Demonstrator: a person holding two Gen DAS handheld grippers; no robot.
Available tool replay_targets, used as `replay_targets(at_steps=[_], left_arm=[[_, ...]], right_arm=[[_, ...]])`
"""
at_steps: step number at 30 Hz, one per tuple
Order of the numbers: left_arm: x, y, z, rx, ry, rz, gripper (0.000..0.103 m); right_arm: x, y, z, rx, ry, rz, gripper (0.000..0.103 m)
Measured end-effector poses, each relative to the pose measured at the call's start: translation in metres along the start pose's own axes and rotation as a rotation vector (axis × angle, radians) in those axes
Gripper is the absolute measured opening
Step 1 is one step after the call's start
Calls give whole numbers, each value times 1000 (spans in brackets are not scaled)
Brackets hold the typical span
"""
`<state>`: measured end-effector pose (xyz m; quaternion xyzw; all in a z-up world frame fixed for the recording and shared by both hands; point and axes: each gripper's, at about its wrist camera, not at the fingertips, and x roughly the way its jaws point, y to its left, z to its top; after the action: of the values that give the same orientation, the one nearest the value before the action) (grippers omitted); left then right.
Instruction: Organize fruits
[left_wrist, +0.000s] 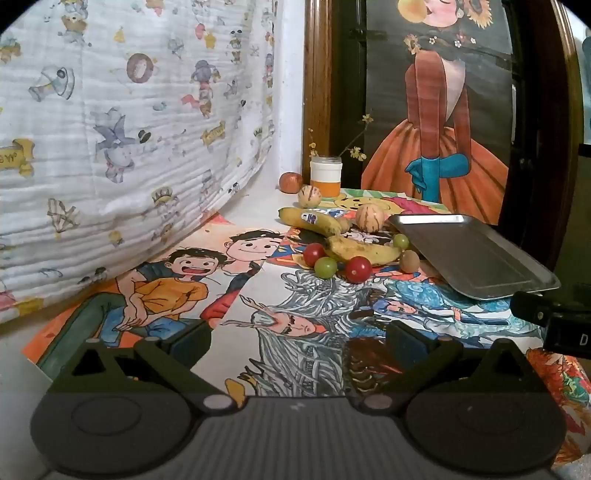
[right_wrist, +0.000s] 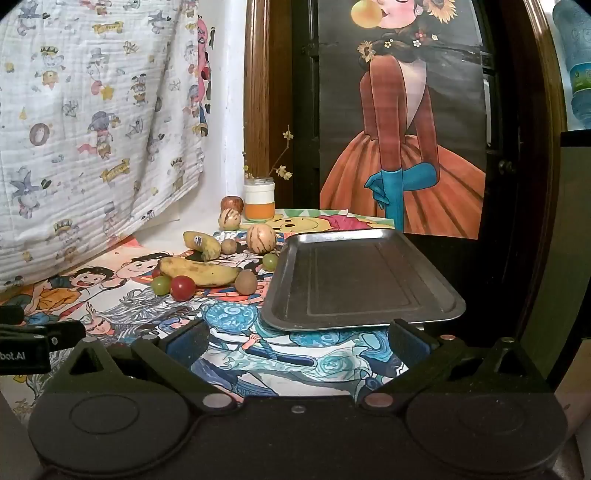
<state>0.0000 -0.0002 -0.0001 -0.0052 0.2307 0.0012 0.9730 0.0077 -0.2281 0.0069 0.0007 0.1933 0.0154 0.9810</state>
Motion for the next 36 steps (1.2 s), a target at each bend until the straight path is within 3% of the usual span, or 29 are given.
replay_targets(at_steps=[36], left_arm=[[-5,4,4,-5,-5,0,103]], right_arm=[[-4,-1,0,-6,-5,-2,103]])
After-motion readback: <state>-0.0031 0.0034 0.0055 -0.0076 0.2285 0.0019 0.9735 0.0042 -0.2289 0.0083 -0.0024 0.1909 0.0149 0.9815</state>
